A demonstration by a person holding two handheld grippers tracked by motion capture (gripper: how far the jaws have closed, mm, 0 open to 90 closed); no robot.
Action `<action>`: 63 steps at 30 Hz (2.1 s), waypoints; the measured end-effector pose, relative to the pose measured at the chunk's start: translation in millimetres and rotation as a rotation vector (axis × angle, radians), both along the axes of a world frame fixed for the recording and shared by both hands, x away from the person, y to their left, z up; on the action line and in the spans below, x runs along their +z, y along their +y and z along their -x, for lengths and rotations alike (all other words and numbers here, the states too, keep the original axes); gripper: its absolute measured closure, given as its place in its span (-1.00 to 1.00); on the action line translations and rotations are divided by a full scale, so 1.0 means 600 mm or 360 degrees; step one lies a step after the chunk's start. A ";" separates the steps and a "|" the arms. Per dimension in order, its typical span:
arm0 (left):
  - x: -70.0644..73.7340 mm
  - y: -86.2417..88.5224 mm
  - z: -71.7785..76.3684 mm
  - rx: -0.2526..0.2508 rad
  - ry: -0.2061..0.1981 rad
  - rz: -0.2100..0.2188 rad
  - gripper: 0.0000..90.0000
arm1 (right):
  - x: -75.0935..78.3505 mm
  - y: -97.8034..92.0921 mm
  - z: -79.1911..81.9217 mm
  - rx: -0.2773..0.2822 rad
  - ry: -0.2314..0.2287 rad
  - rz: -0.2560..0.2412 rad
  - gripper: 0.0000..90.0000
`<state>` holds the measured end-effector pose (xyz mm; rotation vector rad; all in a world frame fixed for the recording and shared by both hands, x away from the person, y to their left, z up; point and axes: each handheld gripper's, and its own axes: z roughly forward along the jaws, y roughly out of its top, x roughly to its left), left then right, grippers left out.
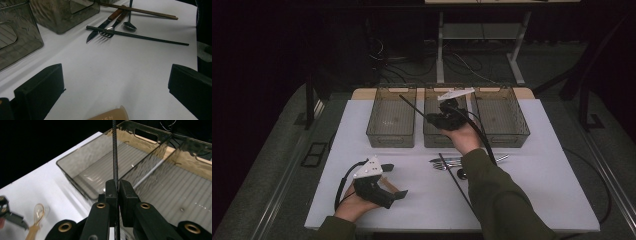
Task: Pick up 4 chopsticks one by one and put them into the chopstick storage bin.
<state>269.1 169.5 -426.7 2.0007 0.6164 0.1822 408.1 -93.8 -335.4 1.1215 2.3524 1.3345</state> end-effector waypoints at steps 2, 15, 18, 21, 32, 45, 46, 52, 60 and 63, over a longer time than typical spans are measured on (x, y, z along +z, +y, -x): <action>0.000 0.000 0.000 -0.0002 -0.0004 -0.0007 -1.00 | 0.000 0.011 -0.010 -0.0002 0.0003 0.0013 0.90; 0.001 0.001 -0.001 -0.0004 -0.0017 0.0003 -1.00 | -0.010 0.073 -0.065 -0.0041 0.0055 0.0048 0.90; 0.002 0.001 0.000 -0.0013 -0.0021 -0.0004 -1.00 | -0.016 0.083 -0.079 -0.0064 0.0067 0.0055 0.90; 0.002 0.001 0.000 -0.0015 -0.0014 -0.0006 -1.00 | -0.023 0.097 -0.091 -0.0083 0.0088 0.0066 0.90; 0.003 0.001 0.001 -0.0014 -0.0018 0.0002 -1.00 | -0.044 0.146 -0.124 -0.0108 0.0165 0.0148 0.90; 0.002 -0.001 0.001 -0.0024 -0.0024 -0.0002 -1.00 | -0.053 0.185 -0.142 -0.0114 0.0187 0.0187 0.90; 0.002 -0.001 0.001 -0.0025 -0.0023 -0.0002 -1.00 | -0.054 0.187 -0.143 -0.0121 0.0189 0.0189 0.90; 0.003 0.001 0.000 -0.0032 -0.0025 -0.0001 -1.00 | -0.062 0.200 -0.153 -0.0135 0.0202 0.0212 0.89; 0.002 0.000 0.000 -0.0041 -0.0024 0.0001 -1.00 | -0.058 0.202 -0.151 -0.0127 0.0152 0.0187 0.67; 0.002 0.000 0.001 -0.0044 -0.0025 -0.0003 -1.00 | -0.055 0.200 -0.149 -0.0116 0.0156 0.0184 0.62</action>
